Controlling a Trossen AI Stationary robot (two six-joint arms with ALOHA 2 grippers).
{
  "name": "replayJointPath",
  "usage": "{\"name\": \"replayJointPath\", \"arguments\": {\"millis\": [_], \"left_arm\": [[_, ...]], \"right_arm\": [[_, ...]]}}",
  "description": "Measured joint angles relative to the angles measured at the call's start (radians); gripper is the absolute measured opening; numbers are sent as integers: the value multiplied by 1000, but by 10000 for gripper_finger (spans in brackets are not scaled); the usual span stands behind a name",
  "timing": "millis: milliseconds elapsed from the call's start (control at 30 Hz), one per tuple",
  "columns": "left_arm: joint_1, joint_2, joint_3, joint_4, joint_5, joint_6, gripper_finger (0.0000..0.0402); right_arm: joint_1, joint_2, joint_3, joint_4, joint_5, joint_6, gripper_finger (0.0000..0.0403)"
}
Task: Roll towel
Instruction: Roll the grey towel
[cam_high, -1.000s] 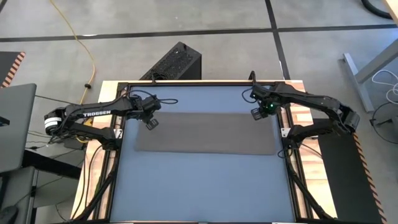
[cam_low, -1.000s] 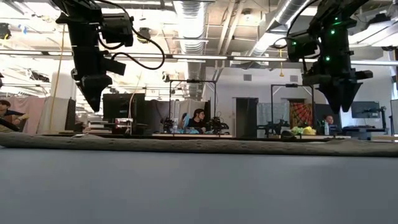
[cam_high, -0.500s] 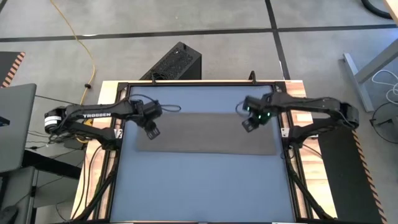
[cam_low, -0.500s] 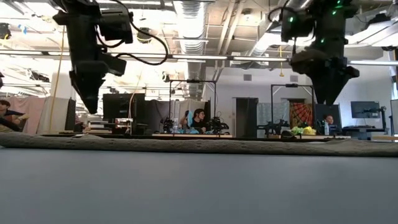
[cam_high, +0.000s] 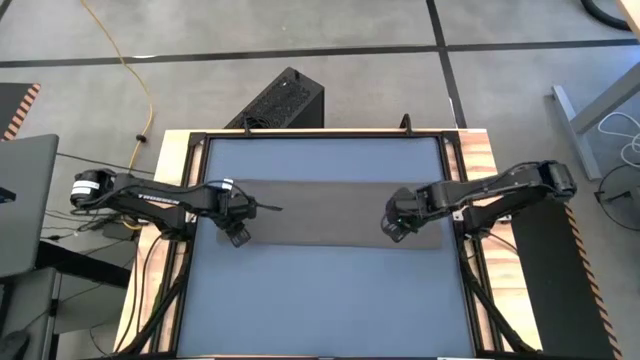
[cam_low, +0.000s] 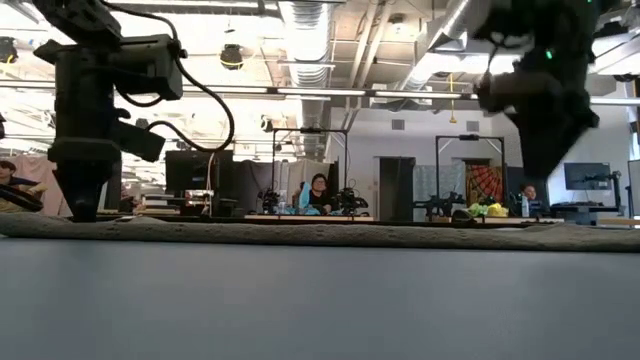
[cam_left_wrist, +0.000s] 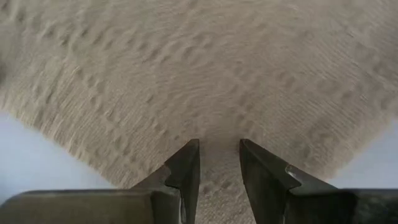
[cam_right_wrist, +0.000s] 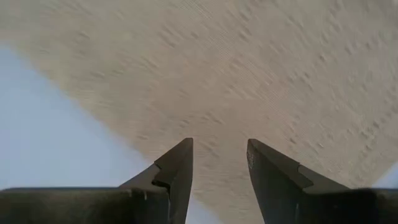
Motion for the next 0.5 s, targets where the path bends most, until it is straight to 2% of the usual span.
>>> {"name": "replayJointPath", "arguments": {"millis": [167, 300, 500], "left_arm": [[66, 3, 0, 3, 6, -11, 103], [146, 34, 0, 10, -19, 43, 103], [251, 135, 13, 29, 16, 154, 103]], "right_arm": [[15, 0, -120, 81, -19, 49, 175], [63, 0, -194, 151, -23, 100, 175], [170, 2, -281, 324, -24, 257, 175]]}}
